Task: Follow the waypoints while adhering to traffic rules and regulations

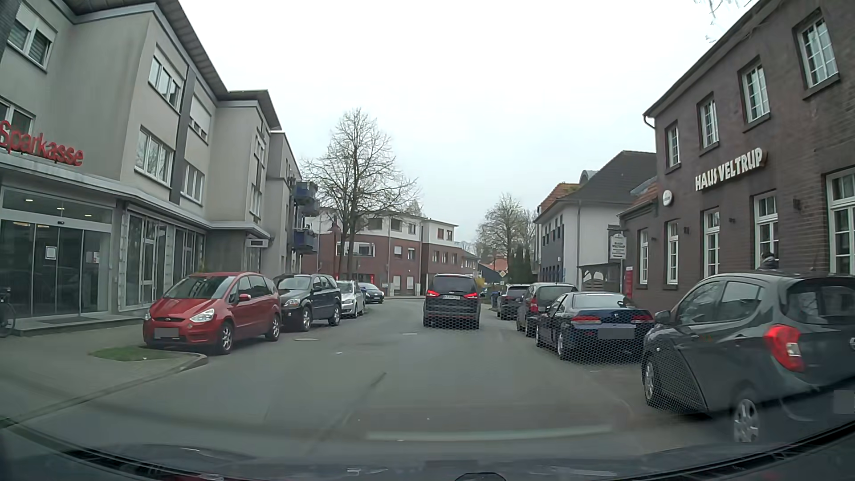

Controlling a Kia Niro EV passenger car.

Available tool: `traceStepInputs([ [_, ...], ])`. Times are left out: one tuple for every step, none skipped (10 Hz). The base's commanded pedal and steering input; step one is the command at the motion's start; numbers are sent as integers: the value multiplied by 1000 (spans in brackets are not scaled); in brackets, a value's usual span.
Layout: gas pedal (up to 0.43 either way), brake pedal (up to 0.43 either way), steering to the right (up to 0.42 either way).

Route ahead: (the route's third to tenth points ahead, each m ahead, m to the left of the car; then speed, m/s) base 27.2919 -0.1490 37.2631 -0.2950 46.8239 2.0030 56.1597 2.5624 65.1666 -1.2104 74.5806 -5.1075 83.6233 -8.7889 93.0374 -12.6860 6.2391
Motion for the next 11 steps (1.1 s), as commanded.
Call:
traceStepInputs([
  [189,0,30],
  [189,0,36],
  [189,0,37],
  [189,0,36],
  [189,0,35],
  [177,0,34],
  [177,0,30],
  [177,0,25],
  [169,0,19],
  [169,0,15],
  [157,0,13],
])
